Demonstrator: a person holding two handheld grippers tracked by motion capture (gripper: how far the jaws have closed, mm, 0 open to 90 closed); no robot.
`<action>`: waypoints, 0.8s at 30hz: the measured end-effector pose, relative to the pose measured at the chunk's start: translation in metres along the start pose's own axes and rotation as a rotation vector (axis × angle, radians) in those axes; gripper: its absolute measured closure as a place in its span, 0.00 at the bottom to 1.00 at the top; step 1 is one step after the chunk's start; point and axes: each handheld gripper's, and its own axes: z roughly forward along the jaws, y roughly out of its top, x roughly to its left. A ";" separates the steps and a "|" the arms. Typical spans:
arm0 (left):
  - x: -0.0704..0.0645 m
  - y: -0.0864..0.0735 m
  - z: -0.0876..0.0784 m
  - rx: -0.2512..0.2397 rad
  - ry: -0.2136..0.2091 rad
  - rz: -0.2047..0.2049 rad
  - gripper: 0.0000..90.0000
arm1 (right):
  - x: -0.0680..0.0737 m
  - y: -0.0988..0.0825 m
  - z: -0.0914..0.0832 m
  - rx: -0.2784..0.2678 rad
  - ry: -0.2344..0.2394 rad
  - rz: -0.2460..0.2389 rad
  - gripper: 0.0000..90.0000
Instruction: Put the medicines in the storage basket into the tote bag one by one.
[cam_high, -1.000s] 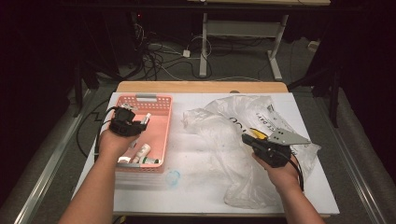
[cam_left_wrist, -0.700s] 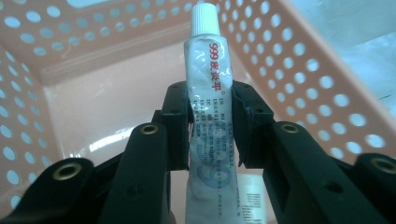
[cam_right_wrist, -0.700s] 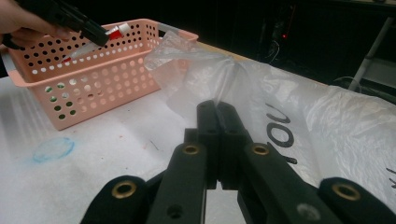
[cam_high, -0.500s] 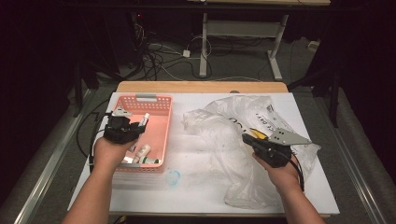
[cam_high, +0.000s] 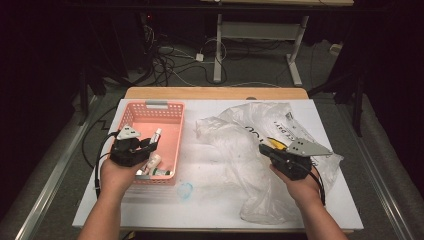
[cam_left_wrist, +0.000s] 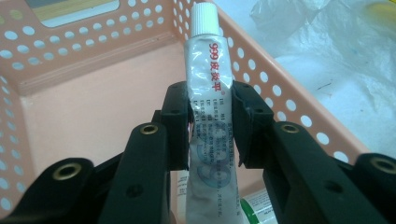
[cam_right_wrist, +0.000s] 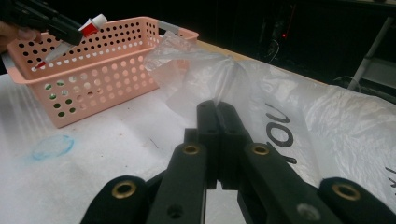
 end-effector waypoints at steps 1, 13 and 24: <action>-0.001 -0.001 -0.001 -0.011 -0.001 0.002 0.75 | 0.000 0.000 0.000 0.000 0.000 0.000 1.00; -0.013 -0.005 -0.010 -0.101 -0.039 0.016 0.75 | 0.001 0.001 0.000 -0.010 -0.004 0.003 1.00; -0.027 0.000 -0.008 -0.130 -0.055 0.034 0.76 | 0.001 0.003 -0.002 -0.022 -0.001 0.001 1.00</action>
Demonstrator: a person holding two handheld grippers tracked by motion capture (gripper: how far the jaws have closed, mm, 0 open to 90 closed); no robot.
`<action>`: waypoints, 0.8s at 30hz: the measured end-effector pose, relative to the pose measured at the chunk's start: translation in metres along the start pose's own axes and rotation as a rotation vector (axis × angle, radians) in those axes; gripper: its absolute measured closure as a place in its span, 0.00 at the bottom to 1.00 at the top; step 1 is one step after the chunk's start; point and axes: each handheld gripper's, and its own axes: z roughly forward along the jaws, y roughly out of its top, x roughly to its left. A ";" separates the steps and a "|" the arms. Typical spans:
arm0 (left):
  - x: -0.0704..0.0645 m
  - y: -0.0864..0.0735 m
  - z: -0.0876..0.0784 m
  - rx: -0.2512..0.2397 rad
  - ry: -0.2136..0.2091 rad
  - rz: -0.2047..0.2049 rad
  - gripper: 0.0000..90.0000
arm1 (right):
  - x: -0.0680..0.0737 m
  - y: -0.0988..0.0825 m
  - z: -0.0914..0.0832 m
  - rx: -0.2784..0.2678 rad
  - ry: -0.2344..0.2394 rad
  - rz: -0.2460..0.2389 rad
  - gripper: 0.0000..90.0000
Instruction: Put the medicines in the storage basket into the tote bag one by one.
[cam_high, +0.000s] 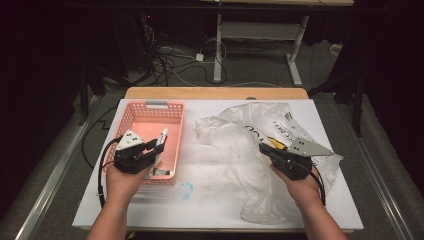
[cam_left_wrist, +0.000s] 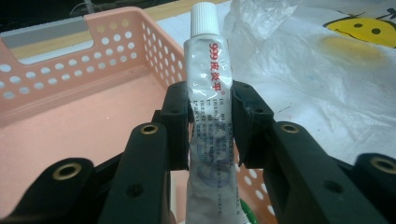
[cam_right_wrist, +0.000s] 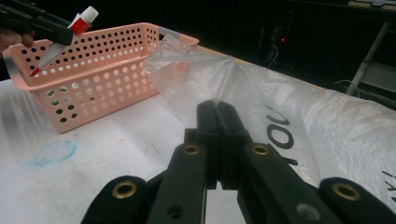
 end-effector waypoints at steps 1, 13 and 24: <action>-0.001 0.001 0.000 -0.002 -0.002 0.003 0.76 | 0.000 0.000 0.000 -0.002 -0.001 0.001 1.00; -0.030 0.021 -0.004 -0.077 -0.078 0.062 0.76 | -0.001 0.001 -0.001 -0.010 0.002 0.004 1.00; -0.052 0.026 0.006 -0.084 -0.144 0.086 0.76 | 0.000 0.003 -0.002 -0.017 0.004 0.000 1.00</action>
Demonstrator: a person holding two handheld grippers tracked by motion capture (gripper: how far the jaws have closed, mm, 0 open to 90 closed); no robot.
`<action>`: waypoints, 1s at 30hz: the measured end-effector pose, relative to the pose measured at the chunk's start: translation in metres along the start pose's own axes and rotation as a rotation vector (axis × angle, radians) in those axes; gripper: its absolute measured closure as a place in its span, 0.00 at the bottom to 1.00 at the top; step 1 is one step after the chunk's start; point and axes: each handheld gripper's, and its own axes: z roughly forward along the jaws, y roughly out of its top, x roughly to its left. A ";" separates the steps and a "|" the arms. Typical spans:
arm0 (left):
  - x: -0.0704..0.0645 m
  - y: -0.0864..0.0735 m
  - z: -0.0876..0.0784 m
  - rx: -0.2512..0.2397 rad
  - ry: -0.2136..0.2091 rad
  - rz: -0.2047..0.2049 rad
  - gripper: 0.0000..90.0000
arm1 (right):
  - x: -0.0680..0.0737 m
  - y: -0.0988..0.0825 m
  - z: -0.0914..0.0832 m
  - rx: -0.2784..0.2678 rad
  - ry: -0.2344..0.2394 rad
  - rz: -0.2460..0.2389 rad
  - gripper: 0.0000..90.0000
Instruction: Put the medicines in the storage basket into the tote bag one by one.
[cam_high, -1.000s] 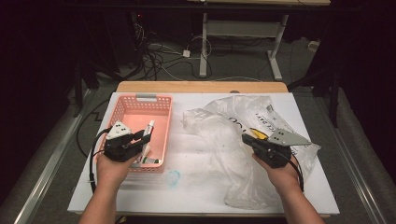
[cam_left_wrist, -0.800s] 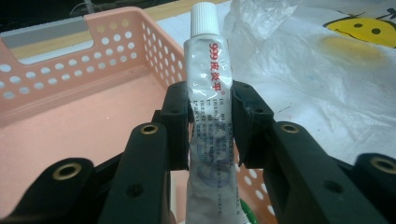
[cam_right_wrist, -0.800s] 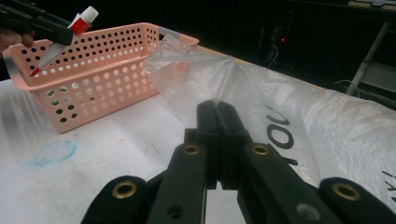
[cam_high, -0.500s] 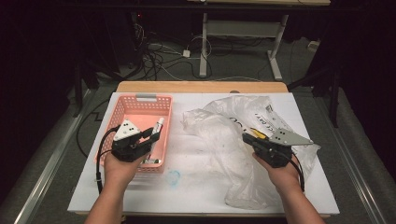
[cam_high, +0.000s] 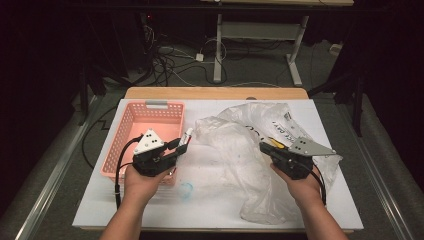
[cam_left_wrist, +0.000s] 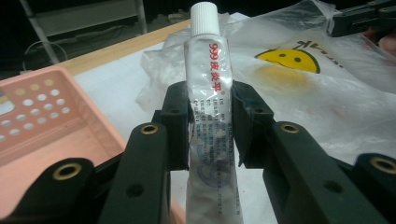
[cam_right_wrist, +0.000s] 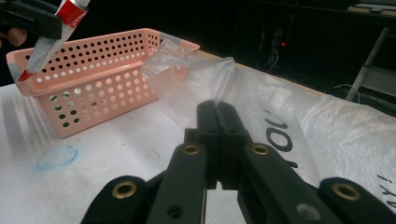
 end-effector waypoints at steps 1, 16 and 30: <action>-0.002 0.000 0.002 0.000 -0.005 0.001 0.76 | 0.000 0.000 0.000 -0.001 0.000 -0.001 1.00; -0.029 -0.006 0.033 0.046 -0.077 0.040 0.75 | 0.000 0.002 -0.003 -0.009 0.002 -0.002 1.00; -0.043 -0.015 0.056 0.092 -0.107 0.057 0.76 | 0.001 0.001 -0.003 -0.007 0.005 -0.004 1.00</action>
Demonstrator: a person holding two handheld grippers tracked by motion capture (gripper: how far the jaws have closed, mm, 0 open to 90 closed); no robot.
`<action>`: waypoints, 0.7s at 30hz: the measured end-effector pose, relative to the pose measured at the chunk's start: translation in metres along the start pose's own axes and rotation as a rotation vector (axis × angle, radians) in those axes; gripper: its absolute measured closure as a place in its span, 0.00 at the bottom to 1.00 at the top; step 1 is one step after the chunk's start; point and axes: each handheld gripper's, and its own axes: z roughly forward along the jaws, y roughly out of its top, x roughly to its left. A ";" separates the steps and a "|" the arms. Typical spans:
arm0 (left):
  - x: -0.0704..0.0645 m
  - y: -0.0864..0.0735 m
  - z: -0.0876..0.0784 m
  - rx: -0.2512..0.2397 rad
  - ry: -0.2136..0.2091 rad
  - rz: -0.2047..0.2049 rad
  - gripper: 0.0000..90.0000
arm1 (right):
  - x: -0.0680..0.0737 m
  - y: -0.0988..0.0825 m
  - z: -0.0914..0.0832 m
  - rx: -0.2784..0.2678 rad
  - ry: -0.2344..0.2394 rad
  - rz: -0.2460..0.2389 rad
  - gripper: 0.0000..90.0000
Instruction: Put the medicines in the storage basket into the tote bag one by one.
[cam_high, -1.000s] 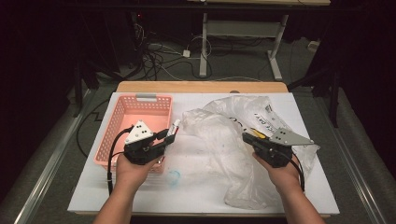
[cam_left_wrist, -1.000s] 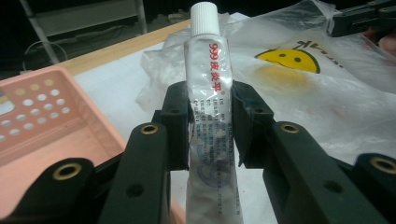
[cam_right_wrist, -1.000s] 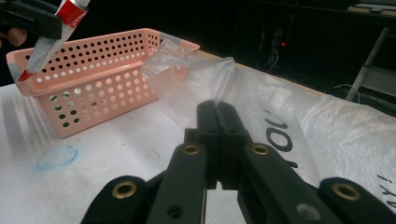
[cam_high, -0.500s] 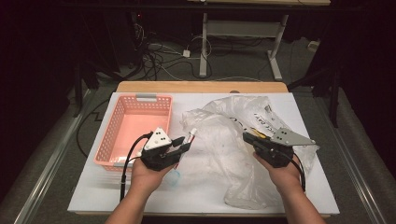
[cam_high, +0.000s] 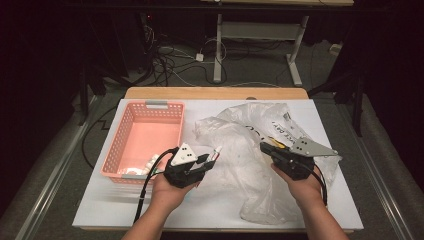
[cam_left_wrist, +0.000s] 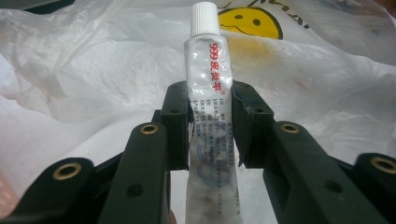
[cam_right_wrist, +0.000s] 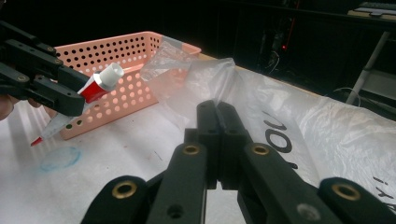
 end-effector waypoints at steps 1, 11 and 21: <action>0.000 0.000 0.001 0.002 0.001 0.000 0.75 | 0.000 0.000 0.000 0.000 0.000 0.000 1.00; -0.004 -0.004 0.009 0.030 -0.015 0.006 0.75 | 0.000 0.000 0.000 -0.001 -0.001 0.004 1.00; -0.009 0.006 0.018 0.021 -0.027 0.015 0.75 | 0.001 0.001 -0.002 -0.008 -0.005 -0.001 1.00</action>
